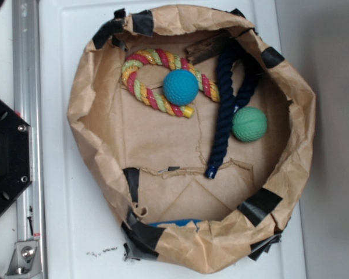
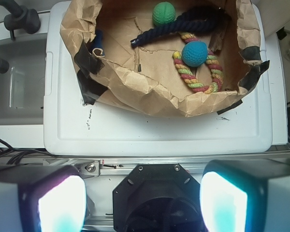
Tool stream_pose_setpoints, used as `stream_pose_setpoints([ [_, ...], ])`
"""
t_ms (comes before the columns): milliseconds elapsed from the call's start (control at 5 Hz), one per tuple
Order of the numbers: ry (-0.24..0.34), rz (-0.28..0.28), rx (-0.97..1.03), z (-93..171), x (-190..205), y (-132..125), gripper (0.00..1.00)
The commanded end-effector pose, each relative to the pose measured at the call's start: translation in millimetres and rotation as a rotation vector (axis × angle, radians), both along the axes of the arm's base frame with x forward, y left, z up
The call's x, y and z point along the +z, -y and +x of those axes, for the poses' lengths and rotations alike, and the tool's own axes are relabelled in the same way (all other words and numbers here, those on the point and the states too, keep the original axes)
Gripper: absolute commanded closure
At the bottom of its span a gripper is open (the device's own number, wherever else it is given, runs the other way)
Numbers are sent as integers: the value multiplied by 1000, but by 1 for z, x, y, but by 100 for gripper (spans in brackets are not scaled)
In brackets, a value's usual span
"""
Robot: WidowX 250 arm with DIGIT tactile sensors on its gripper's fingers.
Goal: Grab the blue ball.
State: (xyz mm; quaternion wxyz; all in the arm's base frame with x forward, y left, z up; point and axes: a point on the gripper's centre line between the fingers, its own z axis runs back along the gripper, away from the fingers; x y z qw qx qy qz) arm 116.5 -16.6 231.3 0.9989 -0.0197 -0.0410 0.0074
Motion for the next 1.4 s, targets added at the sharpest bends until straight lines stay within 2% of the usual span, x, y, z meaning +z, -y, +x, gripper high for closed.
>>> stream_pose_setpoints([
  [0,136,-59,-25,96,-58,-62,0],
  [200,138,10,-99,126,-85,-77,0],
  [400,134,179,-236,140,-121,-67,0],
  [600,138,233,-488,138,-172,-54,0],
  [800,75,219,-601,134,-204,-61,0],
  [1000,33,136,-551,142,-204,-86,100],
  [1200,22,132,-515,144,-194,-92,100],
])
